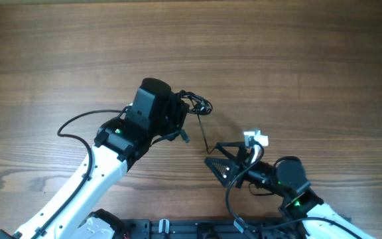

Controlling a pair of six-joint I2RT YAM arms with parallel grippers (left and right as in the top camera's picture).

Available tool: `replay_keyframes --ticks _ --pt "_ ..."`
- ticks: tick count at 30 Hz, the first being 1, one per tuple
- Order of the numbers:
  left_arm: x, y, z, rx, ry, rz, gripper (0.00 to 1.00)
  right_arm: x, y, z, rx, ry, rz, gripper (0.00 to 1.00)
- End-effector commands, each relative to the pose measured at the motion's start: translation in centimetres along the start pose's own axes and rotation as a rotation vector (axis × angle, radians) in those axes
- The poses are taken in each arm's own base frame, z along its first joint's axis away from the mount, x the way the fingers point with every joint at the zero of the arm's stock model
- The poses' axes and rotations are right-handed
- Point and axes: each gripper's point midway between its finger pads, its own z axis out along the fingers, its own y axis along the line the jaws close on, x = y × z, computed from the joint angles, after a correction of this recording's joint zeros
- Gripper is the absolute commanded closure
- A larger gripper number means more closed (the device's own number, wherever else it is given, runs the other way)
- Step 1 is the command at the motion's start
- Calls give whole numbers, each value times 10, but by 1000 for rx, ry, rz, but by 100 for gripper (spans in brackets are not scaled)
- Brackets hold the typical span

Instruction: Untangle cables

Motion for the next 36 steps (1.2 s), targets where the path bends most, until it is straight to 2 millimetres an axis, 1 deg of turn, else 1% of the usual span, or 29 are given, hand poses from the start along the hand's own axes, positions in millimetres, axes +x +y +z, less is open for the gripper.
replay_keyframes --ticks 1,3,4,5,6,7,8,9,11,12,13,14,15,17,21,23,26,27,28,30,34,36 --pt "16 -10 -9 28 73 -76 96 -8 -12 10 82 -44 -20 9" --pt "21 -9 -9 23 92 -72 96 -10 -11 16 70 -40 -21 18" --pt "22 -8 -9 22 97 -69 96 -10 -10 18 63 -40 -19 25" --pt "23 -8 -9 21 98 -68 96 -9 -8 20 45 -32 -22 34" --pt "23 -8 -9 21 98 -68 96 -8 -5 21 26 -24 -23 47" --pt "23 -8 -9 21 97 -68 96 -5 -3 22 7 -10 -16 65" --pt "23 -8 -9 22 97 -58 96 -2 1 23 -13 8 10 86" --pt "22 -8 -9 24 96 -16 96 0 2 23 -22 18 42 95" --pt "21 -8 -8 32 87 172 96 -1 8 22 -48 22 89 96" --pt "21 -6 -8 36 83 398 95 -1 18 21 -96 35 89 95" --pt "21 -5 -8 37 82 547 96 -1 28 19 -145 49 86 96" --pt "20 -1 -8 26 82 689 96 -1 36 17 -186 65 87 96" --pt "19 4 -8 6 82 756 96 0 42 15 -218 79 85 96" --pt "14 13 -8 -36 72 813 96 1 42 12 -229 103 97 96" --pt "11 15 -8 -43 66 972 96 2 41 9 -244 133 132 96" --pt "11 17 -8 -48 72 1075 96 -6 44 3 -274 132 163 95" --pt "10 23 -9 -68 86 1178 96 -22 49 -8 -325 121 186 96" --pt "9 28 -9 -86 98 1227 96 -30 48 -14 -334 106 201 96" --pt "8 33 -10 -105 111 1267 96 -38 43 -17 -322 87 232 96" --pt "7 38 -11 -127 121 1293 96 -47 34 -21 -294 59 288 96" --pt "7 39 -9 -130 126 1313 96 -54 29 -21 -275 34 365 96" --pt "7 42 -9 -138 135 1341 96 -61 27 -20 -265 -6 395 96"
